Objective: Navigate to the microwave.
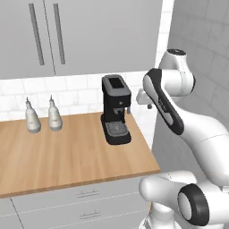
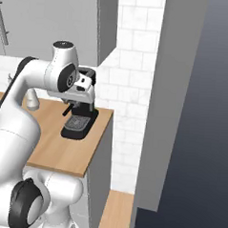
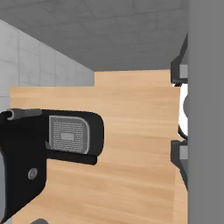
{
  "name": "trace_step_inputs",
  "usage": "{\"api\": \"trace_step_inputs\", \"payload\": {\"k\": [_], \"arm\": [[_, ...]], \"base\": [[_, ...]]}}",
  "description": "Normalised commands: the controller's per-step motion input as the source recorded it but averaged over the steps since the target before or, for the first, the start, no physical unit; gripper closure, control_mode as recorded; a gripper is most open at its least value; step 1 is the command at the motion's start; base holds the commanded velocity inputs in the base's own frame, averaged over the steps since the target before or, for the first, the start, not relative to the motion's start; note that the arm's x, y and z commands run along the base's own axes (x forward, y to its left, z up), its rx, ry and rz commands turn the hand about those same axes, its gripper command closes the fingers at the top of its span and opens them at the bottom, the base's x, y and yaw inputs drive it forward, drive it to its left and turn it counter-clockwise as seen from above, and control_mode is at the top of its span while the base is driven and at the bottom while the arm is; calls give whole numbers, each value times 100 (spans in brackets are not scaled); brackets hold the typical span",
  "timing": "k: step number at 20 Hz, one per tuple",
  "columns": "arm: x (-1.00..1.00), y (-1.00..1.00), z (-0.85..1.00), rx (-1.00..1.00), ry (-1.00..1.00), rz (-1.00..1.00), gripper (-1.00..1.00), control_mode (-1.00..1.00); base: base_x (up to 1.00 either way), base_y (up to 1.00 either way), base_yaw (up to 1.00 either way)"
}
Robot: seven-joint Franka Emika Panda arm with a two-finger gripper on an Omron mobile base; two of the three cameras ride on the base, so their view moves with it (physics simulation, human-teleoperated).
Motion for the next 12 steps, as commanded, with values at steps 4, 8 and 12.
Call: {"api": "trace_step_inputs", "payload": {"k": [4,8,12], "arm": [[0,0,0,0,0,0,-100,100],[0,0,0,0,0,0,-100,100],[0,0,0,0,0,0,-100,100]], "base": [[-2,0,0],[-70,0,2],[-33,0,2]]}}
